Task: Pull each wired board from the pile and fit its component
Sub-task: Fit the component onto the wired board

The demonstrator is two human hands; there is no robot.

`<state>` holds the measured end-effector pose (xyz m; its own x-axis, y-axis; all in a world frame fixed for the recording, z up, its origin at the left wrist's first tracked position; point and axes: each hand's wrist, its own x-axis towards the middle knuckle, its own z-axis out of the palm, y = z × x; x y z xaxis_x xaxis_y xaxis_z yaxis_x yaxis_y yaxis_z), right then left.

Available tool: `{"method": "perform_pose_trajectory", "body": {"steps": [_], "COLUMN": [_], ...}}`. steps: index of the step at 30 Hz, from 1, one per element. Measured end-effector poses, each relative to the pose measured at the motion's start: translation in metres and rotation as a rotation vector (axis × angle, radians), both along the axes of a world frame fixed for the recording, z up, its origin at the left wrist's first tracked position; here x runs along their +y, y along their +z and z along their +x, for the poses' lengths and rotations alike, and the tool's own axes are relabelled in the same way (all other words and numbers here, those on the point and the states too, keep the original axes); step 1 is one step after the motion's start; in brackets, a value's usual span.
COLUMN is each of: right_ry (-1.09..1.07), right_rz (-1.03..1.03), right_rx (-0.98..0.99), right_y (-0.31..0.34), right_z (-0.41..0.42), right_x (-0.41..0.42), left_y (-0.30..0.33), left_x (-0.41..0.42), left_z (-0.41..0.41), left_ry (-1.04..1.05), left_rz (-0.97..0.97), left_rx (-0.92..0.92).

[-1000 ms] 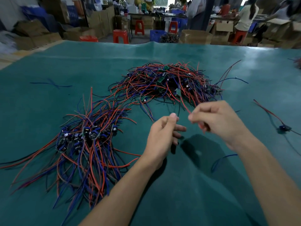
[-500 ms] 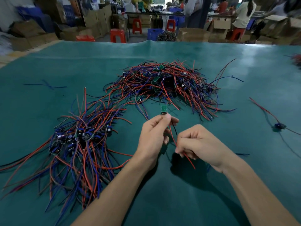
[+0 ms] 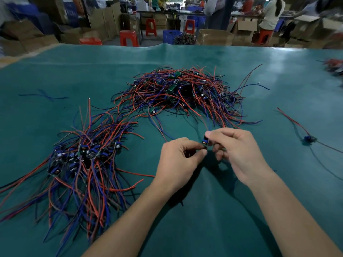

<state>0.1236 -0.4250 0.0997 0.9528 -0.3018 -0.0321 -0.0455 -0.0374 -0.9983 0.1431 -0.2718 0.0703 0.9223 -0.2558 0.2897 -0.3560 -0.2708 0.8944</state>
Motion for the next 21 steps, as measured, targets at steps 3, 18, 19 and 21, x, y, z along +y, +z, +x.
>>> {"method": "perform_pose_trajectory", "body": {"steps": [3,18,19,21], "right_ry": [0.025,0.049,0.028,-0.016], "right_rz": [0.172,-0.020,-0.081,-0.151], "right_rx": [0.007,-0.172,-0.187,-0.214], "right_y": [0.005,-0.005,-0.006,-0.008], "right_z": [-0.001,0.001,0.001,0.002], "right_x": [-0.002,0.001,0.002,0.003], "left_y": [0.000,0.002,0.001,0.000], "left_x": [0.000,-0.002,-0.002,-0.003], "left_z": [0.000,0.005,0.005,0.006], "left_ry": [-0.024,-0.020,-0.012,-0.008], "left_rz": [0.008,-0.180,-0.173,-0.168], "left_rx": [0.030,0.293,0.291,0.284]}}
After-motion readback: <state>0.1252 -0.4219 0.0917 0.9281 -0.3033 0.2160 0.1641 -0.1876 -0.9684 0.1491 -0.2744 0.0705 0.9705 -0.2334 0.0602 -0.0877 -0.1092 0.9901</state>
